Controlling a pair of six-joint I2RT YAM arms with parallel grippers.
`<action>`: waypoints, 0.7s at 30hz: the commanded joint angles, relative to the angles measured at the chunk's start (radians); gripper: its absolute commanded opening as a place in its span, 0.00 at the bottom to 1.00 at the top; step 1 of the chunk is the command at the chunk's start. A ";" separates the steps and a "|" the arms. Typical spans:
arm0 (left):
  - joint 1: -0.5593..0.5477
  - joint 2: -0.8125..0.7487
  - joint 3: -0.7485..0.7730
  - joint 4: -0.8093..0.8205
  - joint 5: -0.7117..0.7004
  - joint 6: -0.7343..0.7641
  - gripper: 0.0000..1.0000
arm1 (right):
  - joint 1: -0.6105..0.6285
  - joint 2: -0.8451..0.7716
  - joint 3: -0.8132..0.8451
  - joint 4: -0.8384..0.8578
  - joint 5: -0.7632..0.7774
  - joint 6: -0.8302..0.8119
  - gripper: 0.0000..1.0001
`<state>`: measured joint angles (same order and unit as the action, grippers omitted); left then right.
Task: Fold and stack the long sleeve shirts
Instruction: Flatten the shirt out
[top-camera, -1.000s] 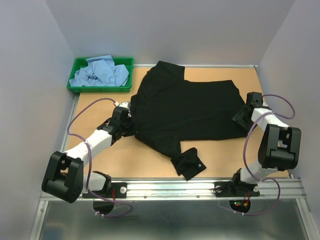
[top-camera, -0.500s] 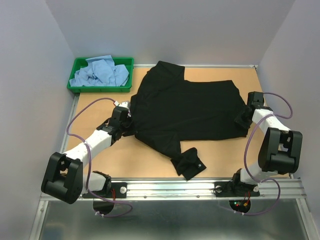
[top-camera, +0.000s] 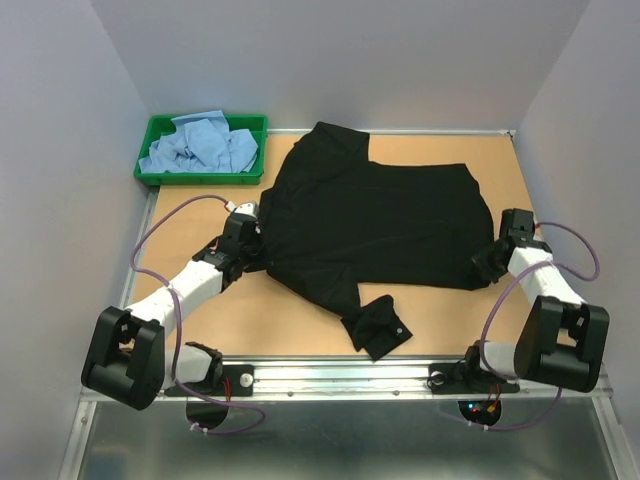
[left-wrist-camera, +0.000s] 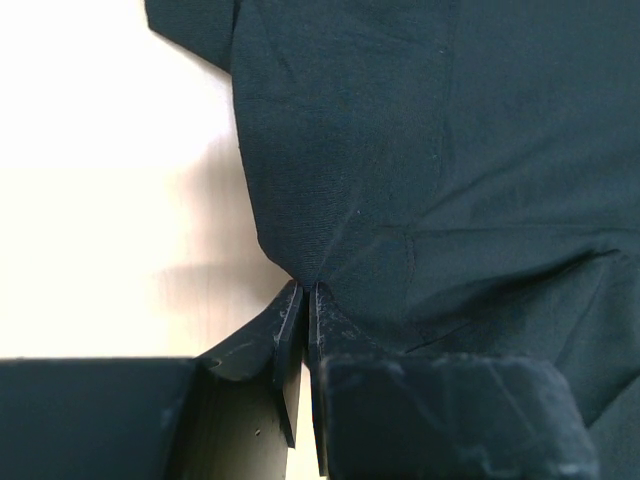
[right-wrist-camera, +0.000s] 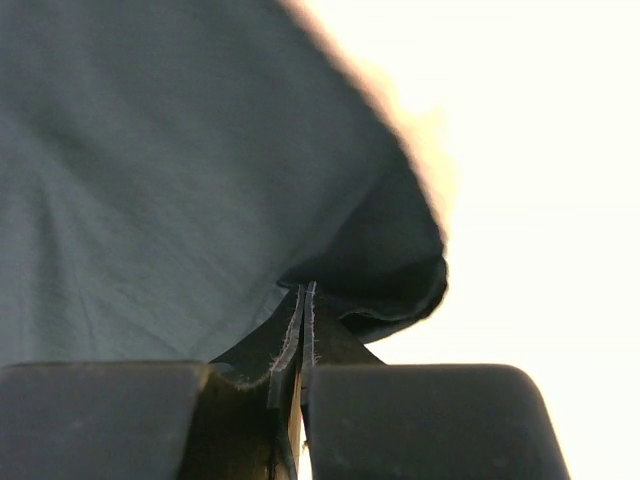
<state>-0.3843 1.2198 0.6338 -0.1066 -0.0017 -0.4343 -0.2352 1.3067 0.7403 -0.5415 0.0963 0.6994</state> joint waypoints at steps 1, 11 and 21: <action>0.004 -0.023 -0.006 -0.010 -0.043 0.011 0.17 | -0.041 -0.093 -0.084 -0.032 0.025 0.192 0.01; 0.005 -0.013 -0.005 -0.015 -0.058 -0.003 0.16 | -0.136 -0.302 -0.234 -0.049 0.024 0.423 0.01; 0.042 -0.011 -0.011 -0.011 -0.054 -0.034 0.17 | -0.139 -0.469 -0.265 -0.179 -0.038 0.404 0.05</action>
<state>-0.3611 1.2198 0.6338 -0.1211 -0.0334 -0.4515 -0.3672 0.9081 0.4915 -0.6456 0.0551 1.0920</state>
